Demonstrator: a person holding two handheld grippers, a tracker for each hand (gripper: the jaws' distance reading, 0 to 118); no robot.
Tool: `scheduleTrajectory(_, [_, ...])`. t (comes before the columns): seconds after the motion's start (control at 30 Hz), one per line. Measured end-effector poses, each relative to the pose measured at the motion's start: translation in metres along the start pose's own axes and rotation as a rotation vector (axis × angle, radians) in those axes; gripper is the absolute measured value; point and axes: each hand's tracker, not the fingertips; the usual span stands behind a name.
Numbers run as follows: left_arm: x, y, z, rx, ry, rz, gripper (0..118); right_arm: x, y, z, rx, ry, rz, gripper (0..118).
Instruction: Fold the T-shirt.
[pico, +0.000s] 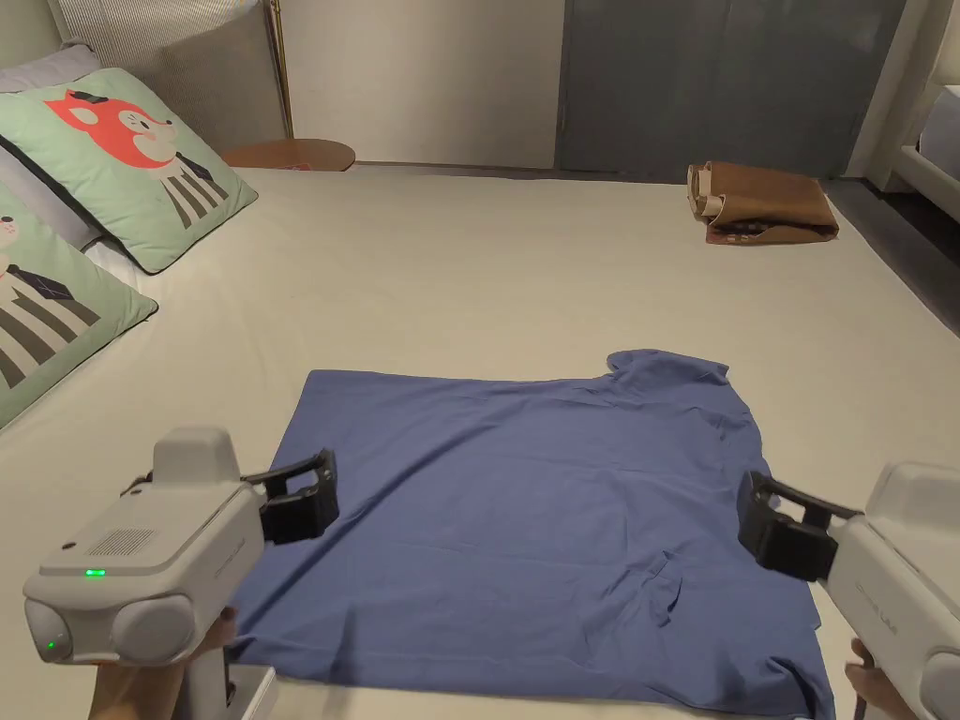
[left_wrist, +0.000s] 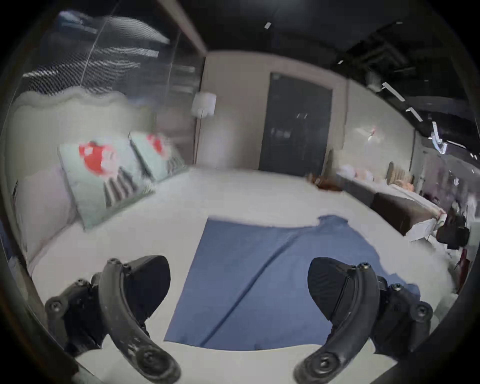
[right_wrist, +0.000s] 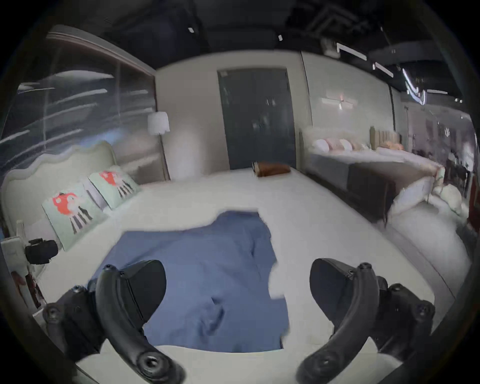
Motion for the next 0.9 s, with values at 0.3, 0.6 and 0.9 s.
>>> scheduleTrajectory(0.3, [0.045,0.035,0.012,0.223,0.026,-0.081,73,-0.041,0.026,0.012,0.218,-0.055,0.153,77])
scheduleTrajectory(0.6, [0.036,0.022,0.000,0.147,-0.038,-0.104,0,-0.039,0.020,0.010,0.210,-0.067,0.163,0])
scheduleTrajectory(0.9, [-0.030,-0.022,-0.016,-0.231,0.020,-0.056,0,-0.027,0.005,-0.002,0.175,-0.056,0.165,0])
